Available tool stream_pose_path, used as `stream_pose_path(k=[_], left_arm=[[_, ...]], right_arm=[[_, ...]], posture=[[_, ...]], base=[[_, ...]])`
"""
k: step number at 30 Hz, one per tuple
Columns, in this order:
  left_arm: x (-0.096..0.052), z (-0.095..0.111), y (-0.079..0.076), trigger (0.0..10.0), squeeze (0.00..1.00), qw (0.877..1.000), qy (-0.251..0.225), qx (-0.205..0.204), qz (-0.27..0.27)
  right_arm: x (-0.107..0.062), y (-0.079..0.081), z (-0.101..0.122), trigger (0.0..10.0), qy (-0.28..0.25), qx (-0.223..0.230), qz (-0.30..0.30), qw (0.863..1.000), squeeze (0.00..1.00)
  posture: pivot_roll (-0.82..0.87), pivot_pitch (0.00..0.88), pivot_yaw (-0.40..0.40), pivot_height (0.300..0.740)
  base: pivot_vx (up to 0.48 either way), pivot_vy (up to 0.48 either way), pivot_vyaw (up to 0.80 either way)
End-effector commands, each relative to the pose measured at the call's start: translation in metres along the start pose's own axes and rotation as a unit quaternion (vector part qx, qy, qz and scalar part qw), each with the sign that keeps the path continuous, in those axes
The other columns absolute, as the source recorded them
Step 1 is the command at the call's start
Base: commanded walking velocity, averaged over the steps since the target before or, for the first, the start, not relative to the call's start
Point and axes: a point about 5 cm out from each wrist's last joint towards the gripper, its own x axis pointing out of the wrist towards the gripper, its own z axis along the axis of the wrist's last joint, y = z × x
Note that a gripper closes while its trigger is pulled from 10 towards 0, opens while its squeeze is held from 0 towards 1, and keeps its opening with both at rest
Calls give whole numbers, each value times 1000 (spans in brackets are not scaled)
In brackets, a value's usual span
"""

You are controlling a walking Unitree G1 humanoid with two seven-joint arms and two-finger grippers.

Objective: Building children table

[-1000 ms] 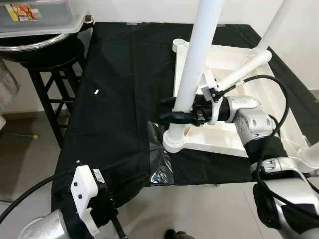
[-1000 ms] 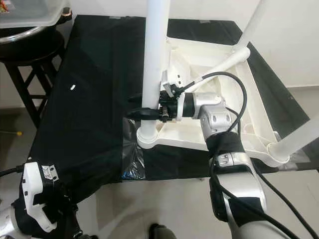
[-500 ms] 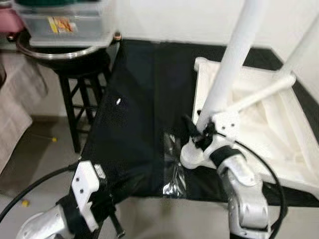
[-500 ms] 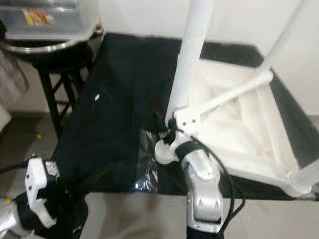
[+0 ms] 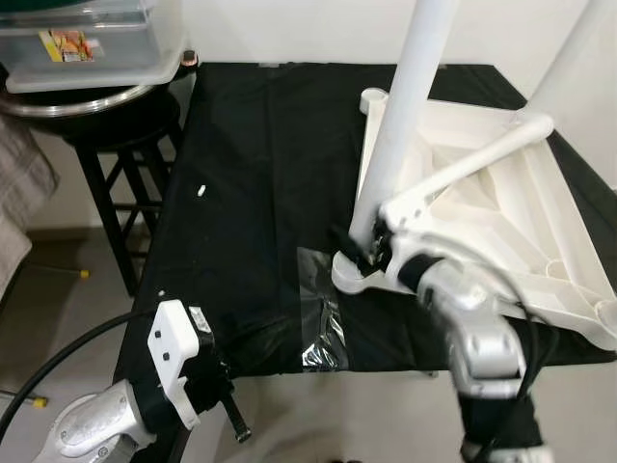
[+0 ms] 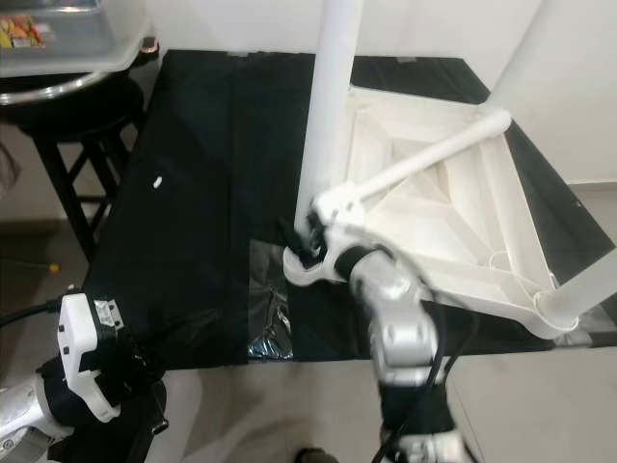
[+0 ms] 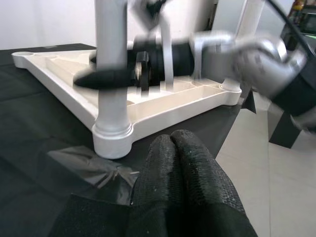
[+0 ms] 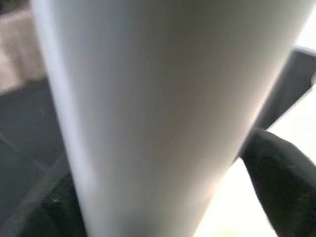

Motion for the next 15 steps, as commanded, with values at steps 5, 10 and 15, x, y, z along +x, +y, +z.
stream_pose_path(k=[5, 10, 15], left_arm=[[-2, -3, -1, 10000, 0, 1000, 5, -2, 5], [-5, -1, -3, 10000, 0, 1000, 7, -4, 10], [-10, 1, -7, 10000, 0, 1000, 12, -6, 17]], right_arm=[[0, -5, 13, 10000, -38, -7, 136, 990, 855], [10, -16, 30, 10000, -52, -37, 267, 962, 0], [23, -33, 44, 10000, -75, 3, 318, 945, 0]], posture=[[52, 181, -78, 740], [78, 202, -81, 740], [99, 220, -87, 740]], base=[[0, 0, 0], [0, 0, 0], [0, 0, 0]])
